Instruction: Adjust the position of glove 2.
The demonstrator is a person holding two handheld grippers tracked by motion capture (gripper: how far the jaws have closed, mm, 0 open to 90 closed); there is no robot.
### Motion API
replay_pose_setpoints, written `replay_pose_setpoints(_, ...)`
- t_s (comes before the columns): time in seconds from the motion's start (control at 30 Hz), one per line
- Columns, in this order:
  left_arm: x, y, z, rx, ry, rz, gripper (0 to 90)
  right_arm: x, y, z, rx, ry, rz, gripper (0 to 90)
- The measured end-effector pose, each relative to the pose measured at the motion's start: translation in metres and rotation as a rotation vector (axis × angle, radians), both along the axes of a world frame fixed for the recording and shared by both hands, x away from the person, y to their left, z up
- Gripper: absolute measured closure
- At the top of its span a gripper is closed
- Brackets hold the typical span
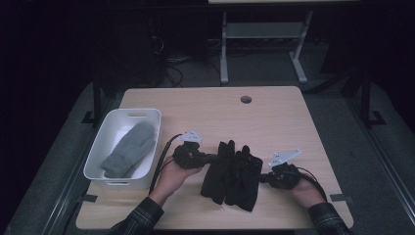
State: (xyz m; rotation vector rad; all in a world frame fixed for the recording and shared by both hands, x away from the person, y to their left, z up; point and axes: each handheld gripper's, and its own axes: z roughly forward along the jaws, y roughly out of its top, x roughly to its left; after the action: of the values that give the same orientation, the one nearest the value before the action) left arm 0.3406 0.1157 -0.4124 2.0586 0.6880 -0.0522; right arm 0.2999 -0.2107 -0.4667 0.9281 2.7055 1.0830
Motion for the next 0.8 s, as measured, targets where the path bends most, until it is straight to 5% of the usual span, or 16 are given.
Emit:
replay_pose_setpoints(0.4, 0.007, -0.01, 0.003, -0.016, -0.006, -0.019, 87.0, 0.001, 0.003, -0.001, -0.002, -0.014, 0.006, 90.0)
replay_pose_setpoints(0.8, 0.008, -0.039, 0.005, -0.018, -0.013, -0.075, 87.0, 0.005, 0.008, -0.001, 0.004, -0.02, 0.006, 90.0)
